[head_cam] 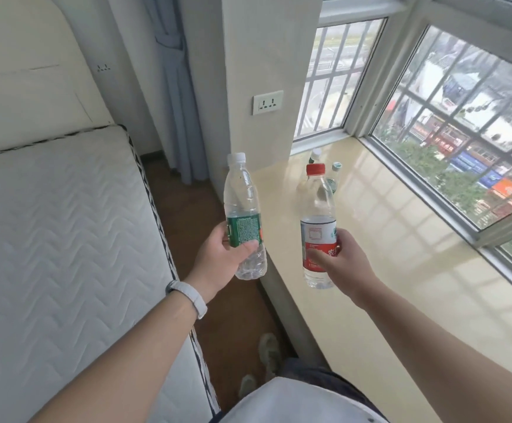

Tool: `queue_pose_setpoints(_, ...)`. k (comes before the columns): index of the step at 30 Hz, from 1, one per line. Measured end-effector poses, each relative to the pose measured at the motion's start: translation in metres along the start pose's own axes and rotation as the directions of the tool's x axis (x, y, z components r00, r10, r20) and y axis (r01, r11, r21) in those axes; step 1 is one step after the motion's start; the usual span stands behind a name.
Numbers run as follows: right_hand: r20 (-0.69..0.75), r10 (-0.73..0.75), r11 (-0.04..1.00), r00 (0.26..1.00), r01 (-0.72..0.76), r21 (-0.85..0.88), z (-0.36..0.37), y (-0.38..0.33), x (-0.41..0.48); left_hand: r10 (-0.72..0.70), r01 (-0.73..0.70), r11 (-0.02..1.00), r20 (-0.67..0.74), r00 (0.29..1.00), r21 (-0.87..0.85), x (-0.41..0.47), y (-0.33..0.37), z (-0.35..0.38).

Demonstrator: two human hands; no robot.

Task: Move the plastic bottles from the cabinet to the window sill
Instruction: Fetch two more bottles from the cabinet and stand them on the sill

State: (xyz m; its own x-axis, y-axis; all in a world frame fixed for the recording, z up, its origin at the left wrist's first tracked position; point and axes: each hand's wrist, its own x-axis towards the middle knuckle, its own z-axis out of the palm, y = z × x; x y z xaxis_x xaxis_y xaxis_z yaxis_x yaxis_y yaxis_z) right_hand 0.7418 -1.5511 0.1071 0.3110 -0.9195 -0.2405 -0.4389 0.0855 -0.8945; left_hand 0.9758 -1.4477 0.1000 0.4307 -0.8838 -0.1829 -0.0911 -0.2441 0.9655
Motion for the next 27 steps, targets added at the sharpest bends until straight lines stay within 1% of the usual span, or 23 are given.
queue_pose_setpoints(4,-0.025,0.047,0.998,0.999,-0.046,0.036,0.003,0.007,0.025,-0.025,0.024,0.999,0.040,0.999,0.023,0.031,-0.003,0.003)
queue_pose_setpoints(7,-0.031,0.077,0.995,0.997,-0.075,0.062,0.008,0.013,0.053,-0.070,0.065,0.996,0.067,0.995,0.064,0.058,-0.008,0.006)
queue_pose_setpoints(11,-0.025,0.098,0.988,0.995,-0.094,0.124,0.015,0.021,0.098,-0.150,0.125,0.976,0.136,0.979,0.180,0.099,-0.015,0.015)
queue_pose_setpoints(15,-0.032,0.152,0.971,0.988,-0.143,0.192,0.024,0.033,0.137,-0.222,0.176,0.949,0.159,0.962,0.262,0.143,-0.022,0.025)
queue_pose_setpoints(21,-0.037,0.199,0.963,0.979,-0.188,0.191,0.019,0.038,0.188,-0.247,0.191,0.933,0.155,0.957,0.304,0.219,-0.007,0.042)
queue_pose_setpoints(24,-0.062,0.211,0.968,0.975,-0.200,0.152,0.010,0.036,0.209,-0.233,0.166,0.931,0.182,0.955,0.324,0.246,0.000,0.054)
queue_pose_setpoints(27,-0.099,0.233,0.962,0.967,-0.214,0.172,-0.003,0.035,0.220,-0.245,0.165,0.928,0.214,0.946,0.333,0.260,0.008,0.068)
